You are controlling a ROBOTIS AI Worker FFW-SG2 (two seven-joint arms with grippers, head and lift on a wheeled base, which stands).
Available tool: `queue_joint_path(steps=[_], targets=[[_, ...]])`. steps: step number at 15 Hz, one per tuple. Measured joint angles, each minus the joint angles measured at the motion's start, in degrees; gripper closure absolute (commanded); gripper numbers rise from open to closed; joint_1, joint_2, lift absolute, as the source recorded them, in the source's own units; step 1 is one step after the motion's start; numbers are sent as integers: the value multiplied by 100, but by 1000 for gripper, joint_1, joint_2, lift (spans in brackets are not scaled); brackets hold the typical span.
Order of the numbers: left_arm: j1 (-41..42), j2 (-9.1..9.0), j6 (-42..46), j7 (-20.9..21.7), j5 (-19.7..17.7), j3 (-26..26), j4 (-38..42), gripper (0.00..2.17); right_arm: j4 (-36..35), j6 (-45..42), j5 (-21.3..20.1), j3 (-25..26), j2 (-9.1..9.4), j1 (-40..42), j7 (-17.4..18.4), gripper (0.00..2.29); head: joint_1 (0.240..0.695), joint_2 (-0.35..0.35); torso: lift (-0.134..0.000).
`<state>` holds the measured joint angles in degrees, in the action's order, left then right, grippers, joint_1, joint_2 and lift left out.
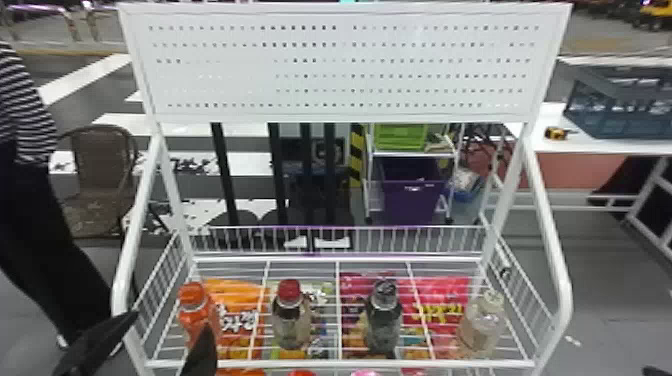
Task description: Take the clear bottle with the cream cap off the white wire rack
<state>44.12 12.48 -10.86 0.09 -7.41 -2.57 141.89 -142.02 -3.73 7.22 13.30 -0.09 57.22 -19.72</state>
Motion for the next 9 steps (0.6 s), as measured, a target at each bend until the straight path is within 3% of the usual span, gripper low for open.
queue_joint_path(steps=[9], targets=[[9, -7, 1, -20, 1, 26, 51, 130, -10, 0, 43, 12, 0, 9, 1, 127, 499, 0, 0]])
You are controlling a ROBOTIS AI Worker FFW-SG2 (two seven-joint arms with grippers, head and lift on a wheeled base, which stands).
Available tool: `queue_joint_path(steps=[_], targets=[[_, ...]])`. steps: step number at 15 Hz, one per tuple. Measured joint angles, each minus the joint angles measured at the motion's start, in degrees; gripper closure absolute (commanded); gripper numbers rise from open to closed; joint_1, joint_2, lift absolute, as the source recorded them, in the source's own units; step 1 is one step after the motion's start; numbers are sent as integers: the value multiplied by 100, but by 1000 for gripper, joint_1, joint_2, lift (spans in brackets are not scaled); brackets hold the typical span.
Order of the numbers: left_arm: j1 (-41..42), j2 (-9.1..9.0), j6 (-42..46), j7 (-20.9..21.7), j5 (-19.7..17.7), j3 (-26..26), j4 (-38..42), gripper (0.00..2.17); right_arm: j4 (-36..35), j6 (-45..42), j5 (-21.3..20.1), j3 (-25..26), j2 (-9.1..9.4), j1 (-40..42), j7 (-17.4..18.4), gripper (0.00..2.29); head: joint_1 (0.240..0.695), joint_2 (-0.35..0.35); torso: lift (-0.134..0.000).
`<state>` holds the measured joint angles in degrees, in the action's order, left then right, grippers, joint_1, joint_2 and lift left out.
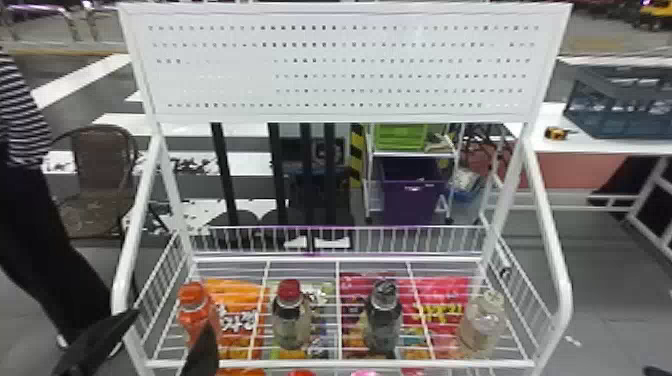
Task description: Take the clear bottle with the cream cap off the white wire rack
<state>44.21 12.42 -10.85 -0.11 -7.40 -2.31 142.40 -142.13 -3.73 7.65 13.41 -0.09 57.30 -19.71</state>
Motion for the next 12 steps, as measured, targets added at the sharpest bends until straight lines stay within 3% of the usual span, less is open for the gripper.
queue_joint_path(steps=[6, 8, 12], targets=[[0, 7, -1, -35, -7, 3, 16, 130, 116, 58, 24, -19, 0, -58, 84, 127, 499, 0, 0], [0, 2, -1, -10, -7, 13, 15, 130, 619, 35, 21, -91, 0, -339, 118, 127, 499, 0, 0], [-8, 6, -19, 12, -6, 38, 8, 130, 2347, -846, -63, -255, 0, -1335, 126, 127, 499, 0, 0]])
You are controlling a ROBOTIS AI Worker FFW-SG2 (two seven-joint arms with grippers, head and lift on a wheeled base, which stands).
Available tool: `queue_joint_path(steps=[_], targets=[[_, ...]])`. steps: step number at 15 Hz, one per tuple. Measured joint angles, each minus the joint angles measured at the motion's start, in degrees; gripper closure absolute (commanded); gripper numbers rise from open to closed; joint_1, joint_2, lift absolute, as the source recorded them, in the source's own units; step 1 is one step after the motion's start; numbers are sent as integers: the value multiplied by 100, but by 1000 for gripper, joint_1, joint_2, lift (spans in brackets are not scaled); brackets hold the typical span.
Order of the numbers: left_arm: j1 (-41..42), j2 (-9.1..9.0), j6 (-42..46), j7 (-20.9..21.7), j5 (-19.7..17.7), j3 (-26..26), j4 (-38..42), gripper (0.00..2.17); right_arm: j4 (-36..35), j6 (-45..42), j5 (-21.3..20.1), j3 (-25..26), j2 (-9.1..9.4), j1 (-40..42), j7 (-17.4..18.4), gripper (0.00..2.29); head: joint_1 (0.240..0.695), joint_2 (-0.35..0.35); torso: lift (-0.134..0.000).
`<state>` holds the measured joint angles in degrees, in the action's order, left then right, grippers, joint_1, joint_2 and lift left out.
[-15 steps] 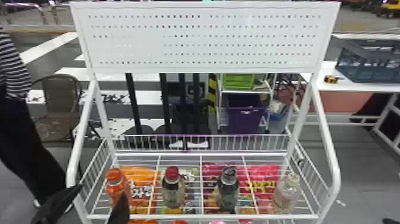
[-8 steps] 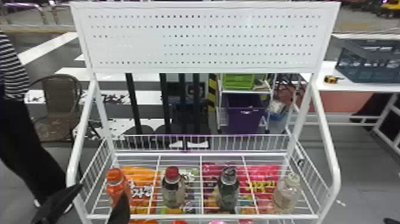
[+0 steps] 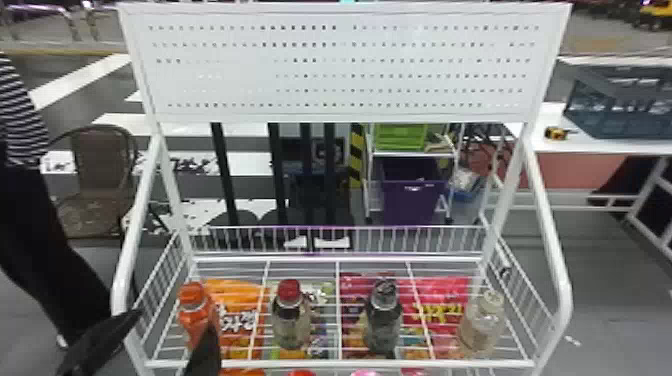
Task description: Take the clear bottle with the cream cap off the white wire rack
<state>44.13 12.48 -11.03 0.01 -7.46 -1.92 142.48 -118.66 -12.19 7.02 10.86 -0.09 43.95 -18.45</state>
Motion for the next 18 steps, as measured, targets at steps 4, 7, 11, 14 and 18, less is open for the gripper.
queue_joint_path(steps=[4, 7, 11, 14, 18], targets=[[-1, 5, -98, -1, 14, 89, 37, 130, 1637, -653, -302, -208, 0, -1171, 140, 127, 499, 0, 0], [-17, 12, -224, -1, 59, 178, 90, 130, 2558, -837, -395, -293, 0, -1939, 286, 127, 499, 0, 0], [-5, 20, -246, -5, 124, 227, 105, 130, 3213, -801, -437, -397, 0, -2564, 437, 127, 499, 0, 0], [-2, 31, -239, -18, 139, 207, 93, 130, 3336, -511, -431, -398, 0, -2856, 438, 127, 499, 0, 0], [-55, 33, -229, -9, 139, 290, 32, 130, 3463, -62, -504, -392, 0, -3286, 440, 127, 499, 0, 0]])
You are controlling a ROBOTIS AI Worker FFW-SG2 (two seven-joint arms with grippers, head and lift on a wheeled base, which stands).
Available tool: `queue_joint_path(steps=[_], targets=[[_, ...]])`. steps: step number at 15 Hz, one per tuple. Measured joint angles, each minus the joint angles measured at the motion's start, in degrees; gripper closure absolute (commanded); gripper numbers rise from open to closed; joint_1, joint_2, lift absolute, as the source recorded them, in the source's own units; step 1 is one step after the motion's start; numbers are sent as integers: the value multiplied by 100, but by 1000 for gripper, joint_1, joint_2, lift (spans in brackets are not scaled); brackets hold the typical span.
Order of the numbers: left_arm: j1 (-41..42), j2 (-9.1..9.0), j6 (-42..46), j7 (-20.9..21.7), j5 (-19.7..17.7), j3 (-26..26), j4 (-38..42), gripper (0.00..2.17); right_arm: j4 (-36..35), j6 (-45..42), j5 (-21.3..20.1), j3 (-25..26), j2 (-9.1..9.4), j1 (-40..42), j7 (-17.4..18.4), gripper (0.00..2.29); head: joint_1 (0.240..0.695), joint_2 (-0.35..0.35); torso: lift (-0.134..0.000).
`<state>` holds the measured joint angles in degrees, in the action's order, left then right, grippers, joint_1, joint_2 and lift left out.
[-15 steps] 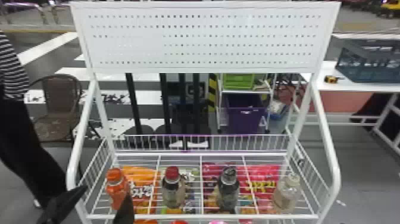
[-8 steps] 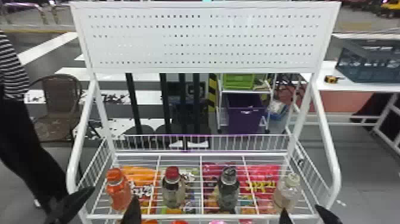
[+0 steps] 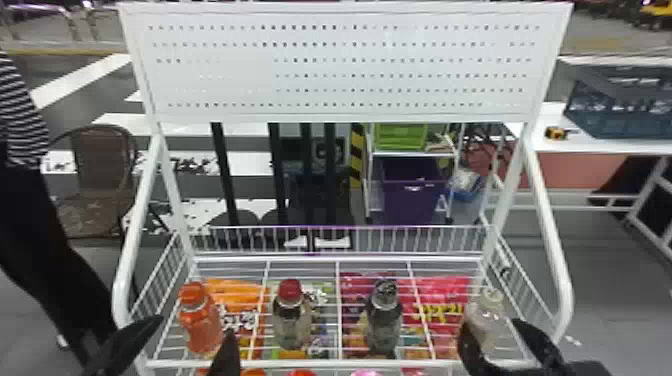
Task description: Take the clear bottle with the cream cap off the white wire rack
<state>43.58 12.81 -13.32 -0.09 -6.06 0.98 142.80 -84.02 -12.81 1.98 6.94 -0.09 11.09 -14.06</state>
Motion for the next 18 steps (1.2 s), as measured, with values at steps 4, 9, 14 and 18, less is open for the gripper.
queue_joint_path(steps=[4, 9, 14, 18], targets=[[-23, 11, 0, 3, 0, 24, -61, 130, 186, 289, -79, -58, 0, -332, -9, 383, 499, 0, 0], [-34, 27, -4, 6, 0, 31, -54, 130, -27, 631, -150, -147, 0, -258, 0, 1396, 499, 0, 0], [-58, 20, -15, 8, 0, 55, -55, 130, -1780, 1530, -130, -209, 0, 624, 182, 1382, 499, 0, 0], [-68, 24, 11, 9, -8, 60, -65, 130, -3749, 2398, -81, -172, 0, 1741, 233, 1382, 499, 0, 0]])
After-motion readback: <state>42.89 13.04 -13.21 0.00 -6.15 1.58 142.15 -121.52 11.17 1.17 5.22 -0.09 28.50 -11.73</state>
